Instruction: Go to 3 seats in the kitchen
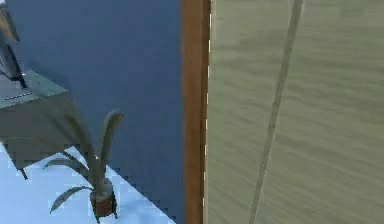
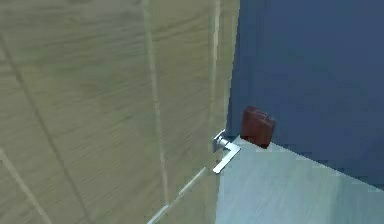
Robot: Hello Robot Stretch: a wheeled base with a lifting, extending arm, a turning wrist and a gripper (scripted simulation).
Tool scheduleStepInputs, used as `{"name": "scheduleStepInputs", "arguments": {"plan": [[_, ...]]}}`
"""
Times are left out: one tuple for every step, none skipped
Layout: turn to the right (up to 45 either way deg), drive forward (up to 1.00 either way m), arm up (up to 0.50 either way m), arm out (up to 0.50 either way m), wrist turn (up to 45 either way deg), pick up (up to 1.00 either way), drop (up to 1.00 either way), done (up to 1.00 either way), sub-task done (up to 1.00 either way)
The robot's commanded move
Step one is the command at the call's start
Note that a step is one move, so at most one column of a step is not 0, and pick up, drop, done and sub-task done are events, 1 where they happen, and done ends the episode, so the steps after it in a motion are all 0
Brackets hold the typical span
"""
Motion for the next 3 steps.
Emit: {"name": "scheduleStepInputs", "arguments": {"plan": [[-45.0, 0.0, 0.0, 0.0, 0.0, 0.0, 0.0, 0.0, 0.0], [-6.0, 0.0, 0.0, 0.0, 0.0, 0.0, 0.0, 0.0, 0.0], [0.0, 0.45, 0.0, 0.0, 0.0, 0.0, 0.0, 0.0, 0.0]]}}
